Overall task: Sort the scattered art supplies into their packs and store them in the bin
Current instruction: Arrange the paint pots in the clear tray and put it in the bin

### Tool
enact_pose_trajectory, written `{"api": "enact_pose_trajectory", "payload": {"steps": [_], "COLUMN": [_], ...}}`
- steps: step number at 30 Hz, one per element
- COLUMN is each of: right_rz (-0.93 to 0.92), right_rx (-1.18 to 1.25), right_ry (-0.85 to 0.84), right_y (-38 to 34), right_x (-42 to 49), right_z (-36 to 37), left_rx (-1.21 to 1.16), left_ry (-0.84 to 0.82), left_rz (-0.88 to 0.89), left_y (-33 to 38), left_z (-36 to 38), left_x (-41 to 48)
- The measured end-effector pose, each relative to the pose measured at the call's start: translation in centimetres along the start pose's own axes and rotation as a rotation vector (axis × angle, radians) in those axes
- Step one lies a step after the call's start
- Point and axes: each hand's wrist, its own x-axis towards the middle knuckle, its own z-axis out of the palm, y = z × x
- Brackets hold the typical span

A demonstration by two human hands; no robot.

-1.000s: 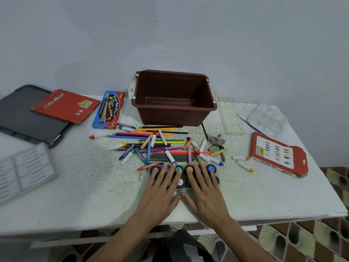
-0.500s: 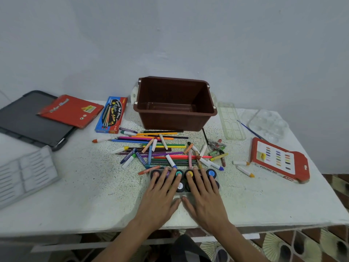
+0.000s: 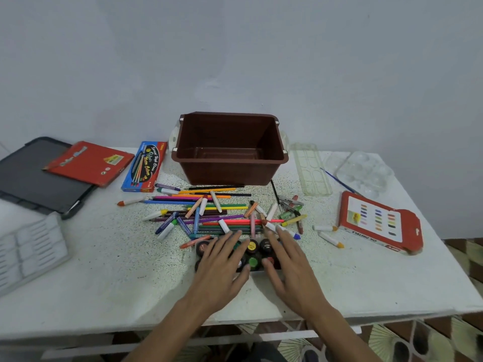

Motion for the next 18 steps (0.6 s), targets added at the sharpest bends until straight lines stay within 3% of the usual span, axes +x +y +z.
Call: {"api": "enact_pose_trajectory", "payload": {"steps": [7,18], "right_rz": [0.227,0.409], "right_rx": [0.12,0.284], "right_ry": [0.105,0.076], "right_y": [6.5,13.7], "right_x": [1.4,6.7], "right_z": [-4.7,-9.5], "left_rx": [-0.271,-0.492], "left_ry": [-0.019,-0.072], "left_rz": [-0.059,-0.238], "left_y": [4.0,8.6], "left_z": [-1.4,1.6], "left_x": [7.7,21.1]}}
